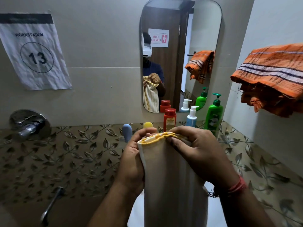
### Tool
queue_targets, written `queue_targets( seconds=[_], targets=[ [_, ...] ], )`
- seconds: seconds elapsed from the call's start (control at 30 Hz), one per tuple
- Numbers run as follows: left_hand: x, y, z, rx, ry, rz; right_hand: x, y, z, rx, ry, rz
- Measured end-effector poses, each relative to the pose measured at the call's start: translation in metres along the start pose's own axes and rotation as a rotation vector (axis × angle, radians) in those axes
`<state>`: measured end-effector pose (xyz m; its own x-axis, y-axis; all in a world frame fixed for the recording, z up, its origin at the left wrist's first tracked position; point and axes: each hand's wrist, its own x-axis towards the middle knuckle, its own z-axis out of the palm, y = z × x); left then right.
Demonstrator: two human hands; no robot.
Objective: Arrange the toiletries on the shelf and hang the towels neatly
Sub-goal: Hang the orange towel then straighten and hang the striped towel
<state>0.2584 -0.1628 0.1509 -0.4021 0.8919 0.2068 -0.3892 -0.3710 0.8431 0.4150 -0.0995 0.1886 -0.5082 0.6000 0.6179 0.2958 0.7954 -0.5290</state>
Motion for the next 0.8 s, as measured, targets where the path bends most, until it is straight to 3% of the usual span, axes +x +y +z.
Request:
queue_targets(
  seconds=[0.3, 0.47, 0.7, 0.8],
  targets=[
    [-0.006, -0.006, -0.005, 0.027, -0.173, 0.049, 0.002, -0.001, 0.003, 0.044, 0.101, 0.066],
    [-0.005, -0.007, -0.009, 0.245, -0.117, 0.209, 0.003, -0.001, 0.003, 0.047, 0.108, 0.065],
    [-0.005, 0.001, -0.009, 0.394, -0.054, 0.334, -0.001, -0.001, 0.003, 0.081, 0.023, 0.015],
    [-0.001, 0.003, -0.011, 0.313, 0.044, 0.272, -0.004, -0.004, -0.004, 0.098, -0.167, -0.119]
  ],
)
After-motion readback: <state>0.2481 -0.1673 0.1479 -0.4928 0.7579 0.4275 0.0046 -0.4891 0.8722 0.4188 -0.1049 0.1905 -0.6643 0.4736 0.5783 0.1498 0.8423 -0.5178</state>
